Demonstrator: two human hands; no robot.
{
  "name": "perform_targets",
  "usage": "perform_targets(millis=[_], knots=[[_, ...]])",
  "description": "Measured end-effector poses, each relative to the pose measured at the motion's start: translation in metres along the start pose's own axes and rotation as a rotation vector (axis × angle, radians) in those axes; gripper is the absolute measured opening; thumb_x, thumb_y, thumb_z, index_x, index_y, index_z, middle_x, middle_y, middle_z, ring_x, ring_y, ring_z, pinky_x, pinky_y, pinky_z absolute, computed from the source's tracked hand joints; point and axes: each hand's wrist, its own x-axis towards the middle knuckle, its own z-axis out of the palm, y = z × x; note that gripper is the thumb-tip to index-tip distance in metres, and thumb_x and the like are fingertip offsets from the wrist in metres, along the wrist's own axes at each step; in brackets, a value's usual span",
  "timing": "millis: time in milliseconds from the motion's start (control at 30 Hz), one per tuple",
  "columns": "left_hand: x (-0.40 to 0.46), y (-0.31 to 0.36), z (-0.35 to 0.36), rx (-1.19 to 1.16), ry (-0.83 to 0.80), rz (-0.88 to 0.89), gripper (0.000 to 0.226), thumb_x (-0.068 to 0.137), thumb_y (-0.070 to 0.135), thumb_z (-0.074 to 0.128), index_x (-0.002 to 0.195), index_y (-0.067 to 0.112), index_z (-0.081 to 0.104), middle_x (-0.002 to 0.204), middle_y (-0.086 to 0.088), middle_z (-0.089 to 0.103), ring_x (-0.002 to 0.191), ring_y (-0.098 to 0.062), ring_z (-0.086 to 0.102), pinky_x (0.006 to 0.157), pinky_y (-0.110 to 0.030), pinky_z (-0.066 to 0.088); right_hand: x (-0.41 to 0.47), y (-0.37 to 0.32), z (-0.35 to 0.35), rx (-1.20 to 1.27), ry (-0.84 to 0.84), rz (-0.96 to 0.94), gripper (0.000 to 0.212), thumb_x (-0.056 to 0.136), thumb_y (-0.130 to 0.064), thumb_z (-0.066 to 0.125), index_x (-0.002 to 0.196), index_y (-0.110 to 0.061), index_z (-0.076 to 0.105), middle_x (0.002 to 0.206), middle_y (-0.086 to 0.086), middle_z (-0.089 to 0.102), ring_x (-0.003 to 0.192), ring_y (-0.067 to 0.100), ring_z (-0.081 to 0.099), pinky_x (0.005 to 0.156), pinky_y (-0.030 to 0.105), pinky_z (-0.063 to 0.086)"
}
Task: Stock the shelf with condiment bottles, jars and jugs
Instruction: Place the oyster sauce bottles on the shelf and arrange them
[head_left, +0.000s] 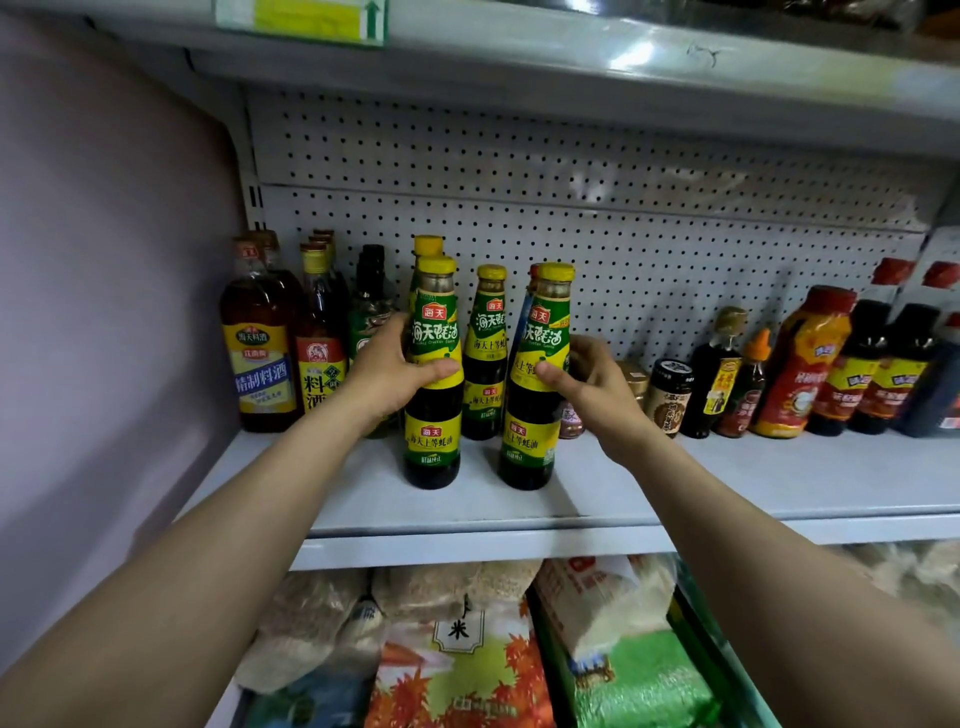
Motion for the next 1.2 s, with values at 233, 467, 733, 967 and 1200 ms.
perform_targets(millis=[233, 467, 733, 967, 1200], knots=[[0.005, 0.001, 0.000, 0.059, 0.057, 0.000, 0.079, 0.072, 0.029, 0.085, 0.139, 0.023, 0.044, 0.136, -0.002, 0.057, 0.122, -0.023, 0.055, 0.095, -0.035, 0.044, -0.006, 0.005, 0.009, -0.082, 0.039, -0.022, 0.052, 0.074, -0.030, 0.085, 0.117, -0.027, 0.056, 0.111, -0.009, 0.071, 0.098, 0.012, 0.070, 0.069, 0.029, 0.057], [0.011, 0.004, -0.001, 0.105, 0.078, -0.008, 0.077, 0.074, 0.028, 0.084, 0.140, 0.022, 0.044, 0.136, -0.003, 0.057, 0.123, -0.024, 0.054, 0.090, -0.030, 0.040, -0.003, 0.014, 0.002, -0.060, -0.018, 0.020, 0.075, 0.073, -0.037, 0.084, 0.136, -0.015, 0.050, 0.122, -0.003, 0.068, 0.111, 0.015, 0.066, 0.085, 0.035, 0.058], [0.017, 0.006, -0.005, 0.147, 0.055, -0.035, 0.082, 0.075, 0.029, 0.083, 0.144, 0.020, 0.040, 0.142, -0.006, 0.052, 0.130, -0.027, 0.049, 0.106, -0.048, 0.043, -0.001, 0.023, 0.004, -0.116, -0.074, 0.073, 0.096, 0.057, -0.046, 0.088, 0.140, -0.025, 0.046, 0.124, -0.010, 0.064, 0.118, 0.016, 0.060, 0.099, 0.047, 0.052], [0.023, 0.008, -0.001, 0.197, 0.066, -0.035, 0.080, 0.076, 0.032, 0.082, 0.143, 0.017, 0.042, 0.144, -0.007, 0.049, 0.133, -0.028, 0.046, 0.108, -0.049, 0.041, -0.002, 0.024, 0.004, -0.149, -0.068, 0.112, 0.087, 0.063, -0.045, 0.086, 0.138, -0.020, 0.051, 0.131, -0.001, 0.063, 0.121, 0.021, 0.059, 0.100, 0.050, 0.051], [0.026, 0.002, -0.001, 0.235, 0.083, -0.012, 0.079, 0.076, 0.035, 0.082, 0.143, 0.017, 0.043, 0.146, -0.007, 0.048, 0.134, -0.029, 0.045, 0.109, -0.049, 0.039, -0.005, 0.028, 0.004, -0.155, -0.070, 0.121, 0.092, 0.059, -0.051, 0.084, 0.138, -0.021, 0.050, 0.133, -0.002, 0.062, 0.123, 0.021, 0.057, 0.101, 0.049, 0.051]])
